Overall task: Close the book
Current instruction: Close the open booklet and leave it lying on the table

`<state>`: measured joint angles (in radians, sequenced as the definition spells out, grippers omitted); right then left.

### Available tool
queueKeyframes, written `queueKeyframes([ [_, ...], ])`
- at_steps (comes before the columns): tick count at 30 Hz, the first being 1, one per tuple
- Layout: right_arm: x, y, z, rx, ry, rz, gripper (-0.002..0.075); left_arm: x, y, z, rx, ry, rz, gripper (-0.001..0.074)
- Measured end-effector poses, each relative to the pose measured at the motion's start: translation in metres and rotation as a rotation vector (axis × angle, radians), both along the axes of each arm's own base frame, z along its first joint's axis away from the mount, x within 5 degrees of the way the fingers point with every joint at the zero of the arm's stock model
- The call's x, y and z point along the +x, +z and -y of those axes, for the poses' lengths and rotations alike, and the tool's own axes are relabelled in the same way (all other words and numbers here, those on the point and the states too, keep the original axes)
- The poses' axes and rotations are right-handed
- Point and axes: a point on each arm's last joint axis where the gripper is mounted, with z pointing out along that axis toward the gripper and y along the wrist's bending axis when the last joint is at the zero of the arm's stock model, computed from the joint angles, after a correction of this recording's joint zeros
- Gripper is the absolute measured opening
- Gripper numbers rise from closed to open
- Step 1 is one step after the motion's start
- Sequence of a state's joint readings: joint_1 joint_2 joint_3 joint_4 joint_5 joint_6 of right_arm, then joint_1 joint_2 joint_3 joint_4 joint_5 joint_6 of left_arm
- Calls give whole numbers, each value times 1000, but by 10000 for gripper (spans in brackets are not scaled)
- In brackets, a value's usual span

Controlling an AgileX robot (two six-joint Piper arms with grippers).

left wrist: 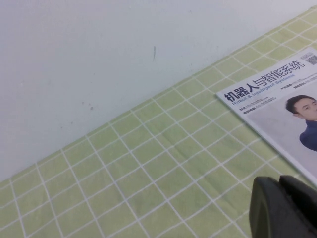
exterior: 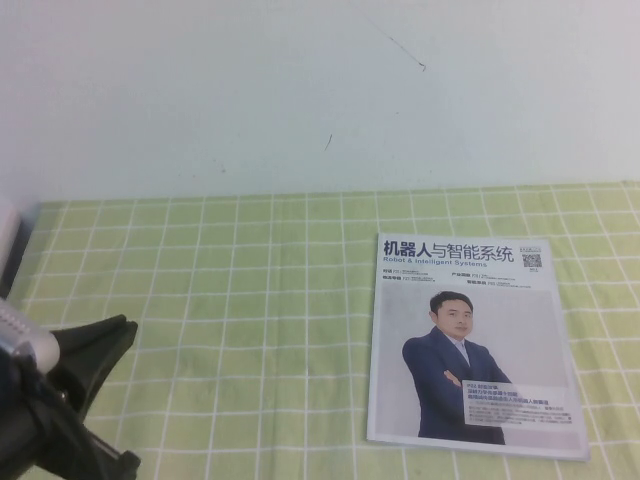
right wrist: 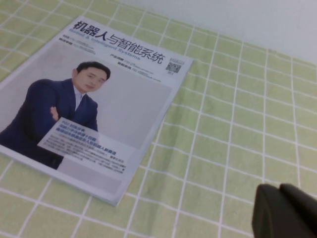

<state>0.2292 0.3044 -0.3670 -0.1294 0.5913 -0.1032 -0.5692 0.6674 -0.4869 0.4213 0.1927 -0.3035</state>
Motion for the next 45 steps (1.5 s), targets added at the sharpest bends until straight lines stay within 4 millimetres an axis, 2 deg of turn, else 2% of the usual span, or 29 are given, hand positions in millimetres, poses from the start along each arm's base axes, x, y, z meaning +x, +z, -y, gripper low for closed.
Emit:
queueKeyframes([
  [6, -10, -16, 0, 40, 3, -27, -3, -6, -13, -3, -1, -13, 2, -4],
  [26, -10, -16, -1, 57, 4, -31, -3, -7, -16, -3, 4, -14, 2, -4],
  [29, -10, -16, -1, 57, 4, -31, -3, -15, -12, -10, -17, 0, 40, -4],
  [33, -10, -16, -1, 58, 4, -27, -3, -32, -16, -30, -73, 78, 129, -4],
  [38, -10, -16, -1, 59, 4, -26, -3, -49, -37, -51, -188, 246, 190, -4],
  [45, -10, -16, -1, 59, 4, -26, -3, -62, -71, -66, -272, 439, 235, -4],
])
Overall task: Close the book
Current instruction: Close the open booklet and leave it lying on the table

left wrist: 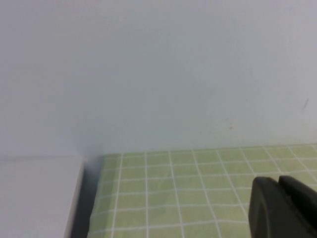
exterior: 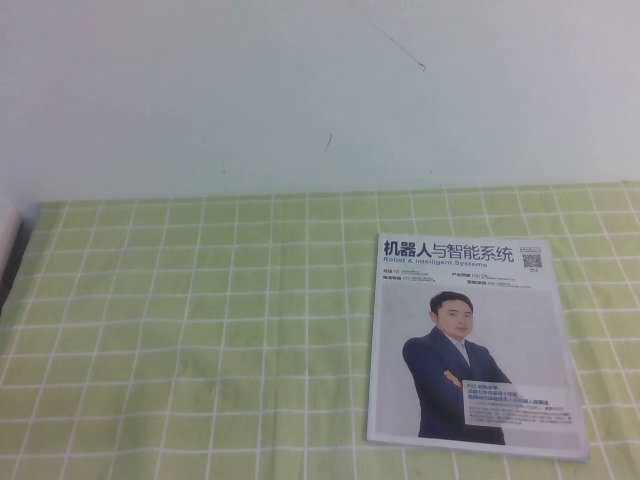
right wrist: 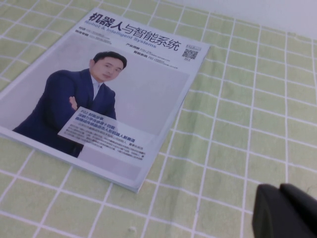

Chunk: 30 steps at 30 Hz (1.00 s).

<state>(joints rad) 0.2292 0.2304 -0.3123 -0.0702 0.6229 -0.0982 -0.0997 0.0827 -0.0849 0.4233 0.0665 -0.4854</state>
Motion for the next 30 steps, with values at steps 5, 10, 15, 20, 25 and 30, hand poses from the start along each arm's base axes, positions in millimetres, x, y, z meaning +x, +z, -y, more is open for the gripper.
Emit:
queueKeyframes([
  [5, 0, 0, 0, 0, 0, 0, -3, -2, -23, -3, -83, 56, -25, -4],
  [10, 0, 0, 0, 0, 0, 0, -3, -1, -32, -3, -86, 54, -41, -4],
  [15, 0, 0, 0, 0, 0, 0, -3, -2, -31, -1, -70, 31, -35, -4],
  [20, 0, 0, 0, 0, 0, 0, -3, -3, -32, 1, 33, 0, -29, -4],
  [25, 0, 0, 0, 0, 0, 0, -3, -5, -43, 3, 14, -26, -151, -4],
  [30, 0, 0, 0, 1, -1, 0, -3, -8, -53, 4, -20, -35, -265, -4],
])
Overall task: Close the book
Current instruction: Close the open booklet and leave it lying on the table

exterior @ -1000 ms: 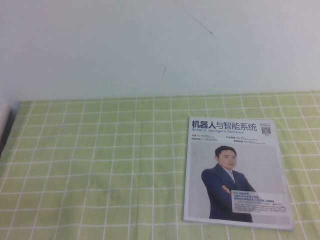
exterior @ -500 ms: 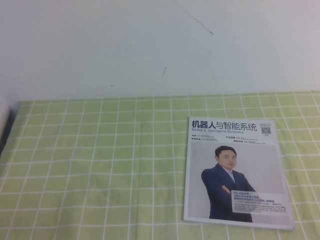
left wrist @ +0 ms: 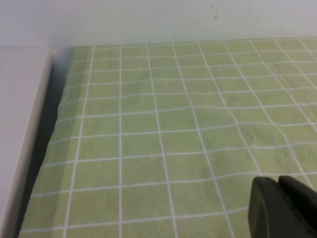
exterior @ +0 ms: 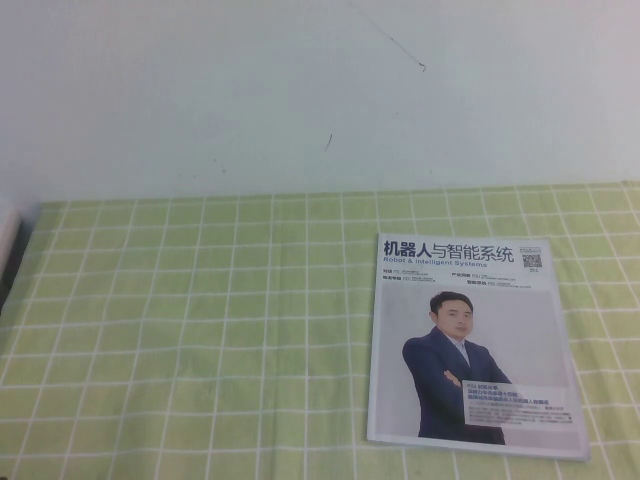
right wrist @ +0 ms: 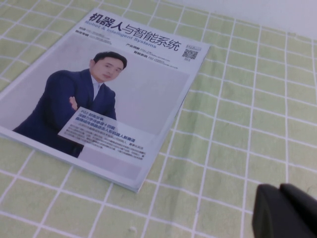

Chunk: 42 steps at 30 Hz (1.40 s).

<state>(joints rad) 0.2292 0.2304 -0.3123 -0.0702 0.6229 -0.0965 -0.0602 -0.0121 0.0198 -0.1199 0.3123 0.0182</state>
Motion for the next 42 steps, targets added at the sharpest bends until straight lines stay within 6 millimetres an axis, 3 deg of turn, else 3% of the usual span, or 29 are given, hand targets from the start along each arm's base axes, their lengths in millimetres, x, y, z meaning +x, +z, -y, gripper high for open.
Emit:
queueKeyframes([
  [35, 0, 0, 0, 1, 0, 2, -3, 0, 0, 0, 37, -11, 0, -4],
  [42, -4, -23, 4, 16, -59, 100, -3, 0, 0, 0, 37, -11, 0, -3],
])
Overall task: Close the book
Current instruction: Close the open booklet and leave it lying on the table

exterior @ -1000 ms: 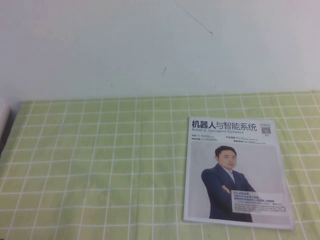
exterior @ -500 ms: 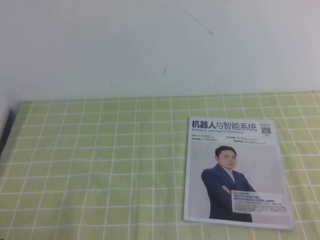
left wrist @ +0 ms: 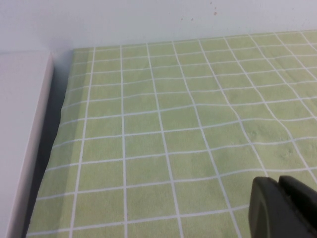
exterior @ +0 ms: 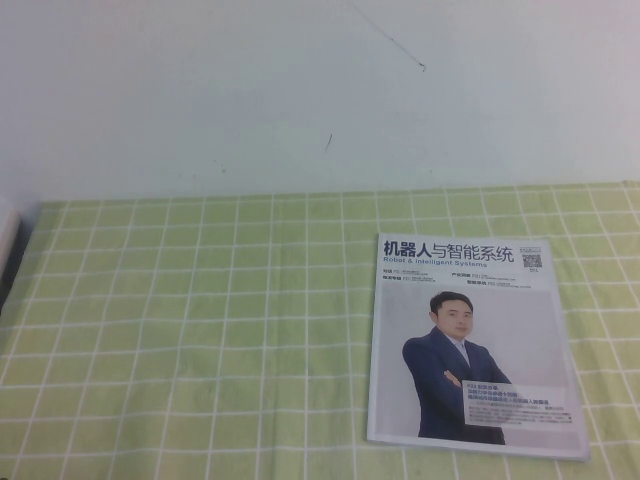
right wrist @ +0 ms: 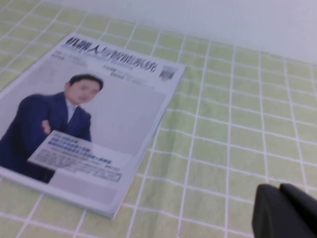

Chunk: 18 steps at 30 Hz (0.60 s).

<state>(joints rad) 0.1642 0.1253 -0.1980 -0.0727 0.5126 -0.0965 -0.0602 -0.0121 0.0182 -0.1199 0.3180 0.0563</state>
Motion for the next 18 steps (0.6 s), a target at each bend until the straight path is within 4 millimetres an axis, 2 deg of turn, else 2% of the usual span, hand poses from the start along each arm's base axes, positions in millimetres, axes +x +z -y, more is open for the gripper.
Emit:
queueKeyframes([
  [4, -1, -27, 5, 6, -93, 116, -3, 0, 0, 0, 0, 0, 0, -4],
  [8, 0, -51, 8, 16, -155, 78, -3, 0, 0, 0, 0, 0, -2, -4],
  [18, 0, -51, 8, 61, -177, 77, -3, 0, 0, 0, 2, -1, -3, -3],
])
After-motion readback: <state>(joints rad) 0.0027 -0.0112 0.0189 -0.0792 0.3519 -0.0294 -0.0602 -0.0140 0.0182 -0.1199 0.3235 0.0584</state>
